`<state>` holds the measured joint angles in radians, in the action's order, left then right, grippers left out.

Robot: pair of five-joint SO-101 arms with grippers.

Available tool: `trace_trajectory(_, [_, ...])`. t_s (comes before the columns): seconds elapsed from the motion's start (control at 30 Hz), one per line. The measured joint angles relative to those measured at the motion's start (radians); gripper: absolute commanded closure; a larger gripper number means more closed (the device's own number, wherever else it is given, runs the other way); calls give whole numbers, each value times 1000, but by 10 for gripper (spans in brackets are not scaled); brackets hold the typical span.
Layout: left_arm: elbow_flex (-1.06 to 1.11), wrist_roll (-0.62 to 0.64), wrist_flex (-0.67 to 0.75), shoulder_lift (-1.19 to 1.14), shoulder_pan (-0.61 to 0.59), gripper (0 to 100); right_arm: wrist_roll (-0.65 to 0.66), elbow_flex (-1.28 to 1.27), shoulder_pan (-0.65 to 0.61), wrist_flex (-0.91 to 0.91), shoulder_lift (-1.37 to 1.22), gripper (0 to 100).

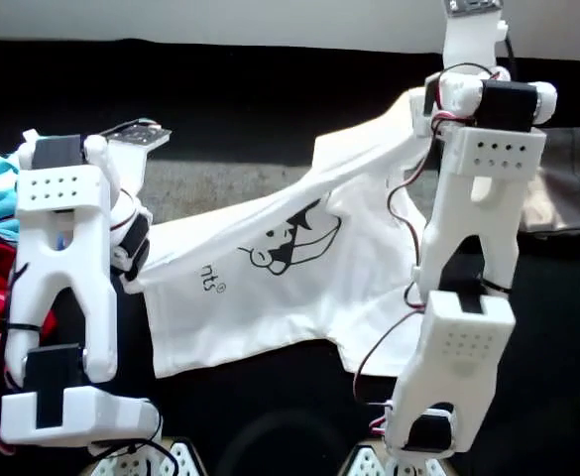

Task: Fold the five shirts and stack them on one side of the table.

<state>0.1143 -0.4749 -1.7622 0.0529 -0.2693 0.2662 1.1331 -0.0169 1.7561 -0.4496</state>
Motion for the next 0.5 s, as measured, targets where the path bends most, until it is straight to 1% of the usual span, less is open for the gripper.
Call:
trace_trajectory(0.1, [61, -20, 0, 25, -2, 991, 0, -338, -35, -26, 187, 992])
trace_trajectory(0.27, [150, -25, 0, 34, -2, 991, 0, -882, -28, -213, 448, 992])
trace_trajectory(0.37, [213, -54, 40, 34, -2, 991, 0, -1178, -2, -318, 605, 992])
trace_trajectory(0.5, [325, -63, 118, 34, -2, 991, 0, -1522, 60, -437, 819, 992])
